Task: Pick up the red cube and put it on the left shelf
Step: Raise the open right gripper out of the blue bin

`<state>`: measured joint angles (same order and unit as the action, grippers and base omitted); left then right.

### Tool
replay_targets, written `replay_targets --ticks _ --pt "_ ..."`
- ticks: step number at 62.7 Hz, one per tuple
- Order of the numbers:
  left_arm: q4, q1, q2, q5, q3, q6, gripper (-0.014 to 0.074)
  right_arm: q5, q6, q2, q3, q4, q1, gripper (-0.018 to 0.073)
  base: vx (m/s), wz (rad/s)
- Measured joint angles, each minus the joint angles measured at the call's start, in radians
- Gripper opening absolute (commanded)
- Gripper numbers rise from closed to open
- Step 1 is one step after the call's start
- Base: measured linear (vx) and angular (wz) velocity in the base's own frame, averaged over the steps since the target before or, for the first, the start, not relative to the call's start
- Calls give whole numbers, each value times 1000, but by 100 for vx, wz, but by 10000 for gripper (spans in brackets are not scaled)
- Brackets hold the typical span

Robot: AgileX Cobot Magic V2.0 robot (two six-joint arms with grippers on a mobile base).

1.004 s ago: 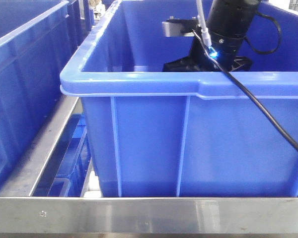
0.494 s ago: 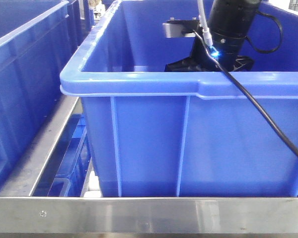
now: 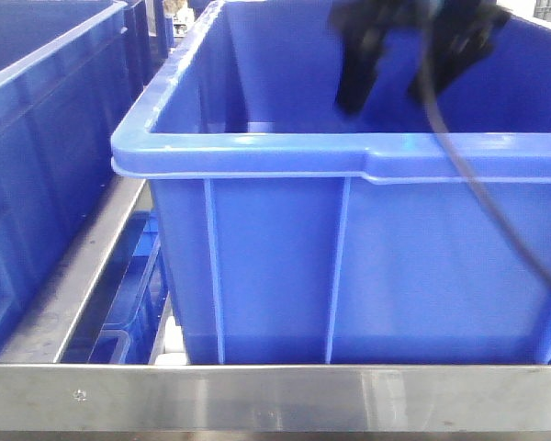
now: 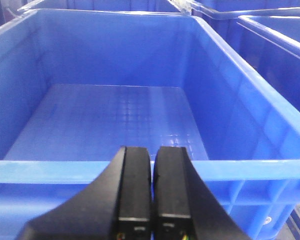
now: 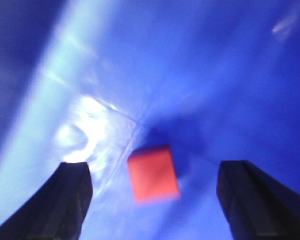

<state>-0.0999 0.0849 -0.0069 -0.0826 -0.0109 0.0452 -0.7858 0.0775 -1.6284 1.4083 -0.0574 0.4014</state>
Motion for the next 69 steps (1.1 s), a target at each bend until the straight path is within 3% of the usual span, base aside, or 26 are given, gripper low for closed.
replay_targets --ticks 8,20,36,51,69 --pt "0 0 0 0 0 0 102 75 0 138 -116 0 0 498 0 0" --pt "0 0 0 0 0 0 101 176 0 378 -334 0 0 232 0 0" --pt "0 0 0 0 0 0 101 298 -2 719 -603 0 0 43 0 0" --pt "0 0 0 0 0 0 101 428 -2 1049 -843 0 0 46 0 0" --pt "0 0 0 0 0 0 101 443 -2 1249 -979 0 0 46 -1 -6"
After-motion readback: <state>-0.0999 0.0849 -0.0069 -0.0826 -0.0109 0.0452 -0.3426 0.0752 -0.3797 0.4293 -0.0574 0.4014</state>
